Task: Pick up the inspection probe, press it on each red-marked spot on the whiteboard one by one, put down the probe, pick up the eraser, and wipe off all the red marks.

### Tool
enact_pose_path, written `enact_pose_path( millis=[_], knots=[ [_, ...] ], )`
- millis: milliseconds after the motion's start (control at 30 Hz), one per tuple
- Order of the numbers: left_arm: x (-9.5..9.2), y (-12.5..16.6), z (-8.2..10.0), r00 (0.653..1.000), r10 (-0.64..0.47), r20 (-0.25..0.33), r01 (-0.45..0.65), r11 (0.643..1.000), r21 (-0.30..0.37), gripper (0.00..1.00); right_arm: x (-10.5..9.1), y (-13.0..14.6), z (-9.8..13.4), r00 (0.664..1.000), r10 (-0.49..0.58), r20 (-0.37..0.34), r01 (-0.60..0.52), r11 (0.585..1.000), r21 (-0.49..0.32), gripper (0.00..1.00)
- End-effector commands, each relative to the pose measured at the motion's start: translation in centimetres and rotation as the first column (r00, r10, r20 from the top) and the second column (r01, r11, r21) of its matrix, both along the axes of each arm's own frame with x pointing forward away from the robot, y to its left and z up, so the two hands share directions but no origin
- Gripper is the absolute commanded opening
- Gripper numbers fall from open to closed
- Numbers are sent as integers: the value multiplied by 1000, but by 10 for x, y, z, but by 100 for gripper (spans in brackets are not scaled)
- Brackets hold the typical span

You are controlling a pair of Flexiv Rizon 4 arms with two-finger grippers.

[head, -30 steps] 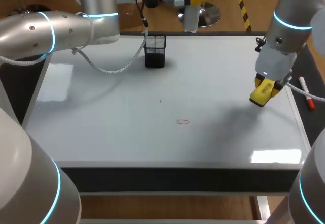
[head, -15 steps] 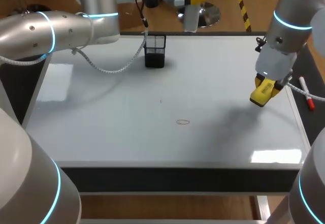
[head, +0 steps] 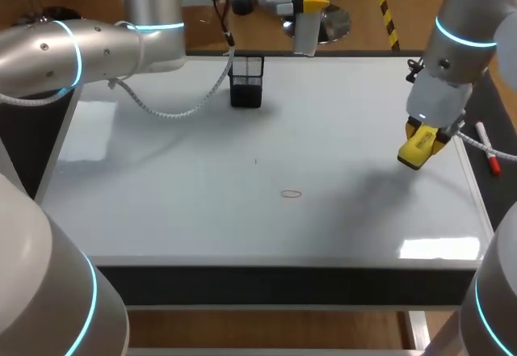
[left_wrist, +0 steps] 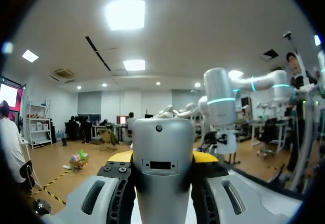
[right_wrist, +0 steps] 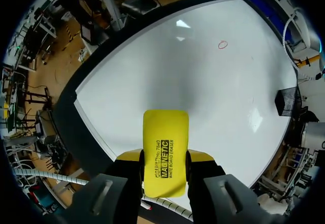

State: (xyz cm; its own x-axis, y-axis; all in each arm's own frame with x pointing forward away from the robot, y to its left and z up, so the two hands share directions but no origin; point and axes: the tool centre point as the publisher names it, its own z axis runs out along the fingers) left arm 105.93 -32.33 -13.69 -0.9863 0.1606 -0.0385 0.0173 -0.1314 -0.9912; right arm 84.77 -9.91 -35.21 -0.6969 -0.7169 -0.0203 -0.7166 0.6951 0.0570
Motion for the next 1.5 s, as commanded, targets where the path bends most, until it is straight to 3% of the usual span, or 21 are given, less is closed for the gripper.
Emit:
enact_pose_path(
  millis=[33, 433, 767, 1167, 1500],
  knots=[
    [-33, 13, 5, 1000, 10, 7, -10, 1000, 14, 0, 0, -1, 0, 1000, 1, 1, -1, 1000, -3, 0],
    [-110, 34, 0, 1000, -16, 13, 17, 999, -48, 0, 0, -1, 0, 1000, 1, 1, -1, 1000, -3, 0],
    [-167, 48, -13, 1000, -7, 8, 7, 999, -46, 0, 0, -1, 0, 1000, 1, 1, -1, 1000, -3, 0],
    [-215, 54, -32, 999, 35, -15, -35, 999, -20, 0, 0, -1, 0, 1000, 1, 1, -1, 1000, -3, 0],
    [-240, 49, -55, 996, 47, -77, -50, 998, -41, 0, 0, -1, 0, 1000, 1, 1, -1, 1000, -3, 0]
  ],
)
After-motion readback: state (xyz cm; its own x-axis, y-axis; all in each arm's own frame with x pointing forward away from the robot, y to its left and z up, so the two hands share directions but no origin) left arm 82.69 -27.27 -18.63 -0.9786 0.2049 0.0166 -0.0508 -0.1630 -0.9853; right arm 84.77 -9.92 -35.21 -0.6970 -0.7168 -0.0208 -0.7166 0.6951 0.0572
